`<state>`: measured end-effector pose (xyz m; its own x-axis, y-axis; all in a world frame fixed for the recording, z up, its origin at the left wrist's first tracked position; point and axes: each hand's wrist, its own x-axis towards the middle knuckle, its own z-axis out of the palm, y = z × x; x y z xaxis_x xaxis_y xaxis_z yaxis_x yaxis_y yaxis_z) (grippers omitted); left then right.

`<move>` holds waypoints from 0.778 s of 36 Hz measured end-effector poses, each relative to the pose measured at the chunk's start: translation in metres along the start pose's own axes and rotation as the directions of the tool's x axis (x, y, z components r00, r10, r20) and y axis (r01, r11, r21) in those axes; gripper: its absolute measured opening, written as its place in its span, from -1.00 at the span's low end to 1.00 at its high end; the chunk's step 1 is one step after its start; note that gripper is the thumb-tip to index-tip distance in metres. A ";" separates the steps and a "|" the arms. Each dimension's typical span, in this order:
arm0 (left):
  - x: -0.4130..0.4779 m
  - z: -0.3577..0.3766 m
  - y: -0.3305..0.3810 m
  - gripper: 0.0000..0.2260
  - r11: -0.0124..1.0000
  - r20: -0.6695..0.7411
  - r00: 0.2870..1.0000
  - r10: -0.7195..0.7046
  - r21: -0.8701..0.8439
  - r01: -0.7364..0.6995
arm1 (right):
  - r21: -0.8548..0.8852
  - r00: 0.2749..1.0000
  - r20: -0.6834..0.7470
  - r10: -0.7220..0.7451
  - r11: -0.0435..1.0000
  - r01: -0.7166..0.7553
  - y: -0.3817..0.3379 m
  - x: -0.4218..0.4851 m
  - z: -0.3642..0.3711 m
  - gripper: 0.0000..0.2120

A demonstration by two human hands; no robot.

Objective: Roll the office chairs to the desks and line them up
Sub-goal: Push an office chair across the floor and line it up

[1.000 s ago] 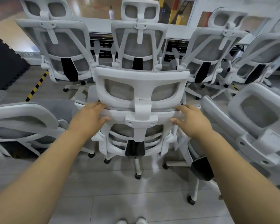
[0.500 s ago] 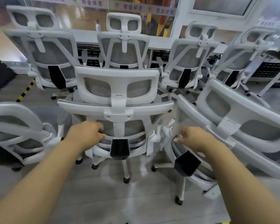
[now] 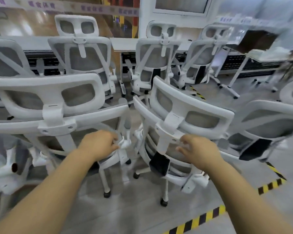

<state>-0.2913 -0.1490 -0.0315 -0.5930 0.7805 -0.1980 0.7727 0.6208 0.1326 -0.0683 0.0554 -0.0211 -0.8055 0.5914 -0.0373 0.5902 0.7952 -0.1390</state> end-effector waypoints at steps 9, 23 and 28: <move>0.074 -0.016 0.049 -0.57 0.983 -0.116 0.977 0.179 -0.009 -0.181 | -0.063 0.998 -0.022 0.062 0.996 -0.064 0.051 0.013 0.010 -0.54; 0.177 -0.015 0.086 -0.50 0.899 -0.208 0.878 0.430 0.012 -0.437 | 0.119 0.970 -0.045 0.237 0.966 -0.230 0.107 0.044 0.000 -0.63; 0.202 -0.011 0.102 -0.58 0.871 -0.200 0.857 0.475 -0.031 -0.491 | 0.124 0.961 0.004 0.276 0.954 -0.274 0.131 0.051 -0.006 -0.62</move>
<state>-0.3348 0.0723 -0.0475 -0.1860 0.9786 0.0881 0.9569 0.1600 0.2426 -0.0312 0.1906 -0.0357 -0.6116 0.7873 -0.0780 0.7773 0.5796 -0.2447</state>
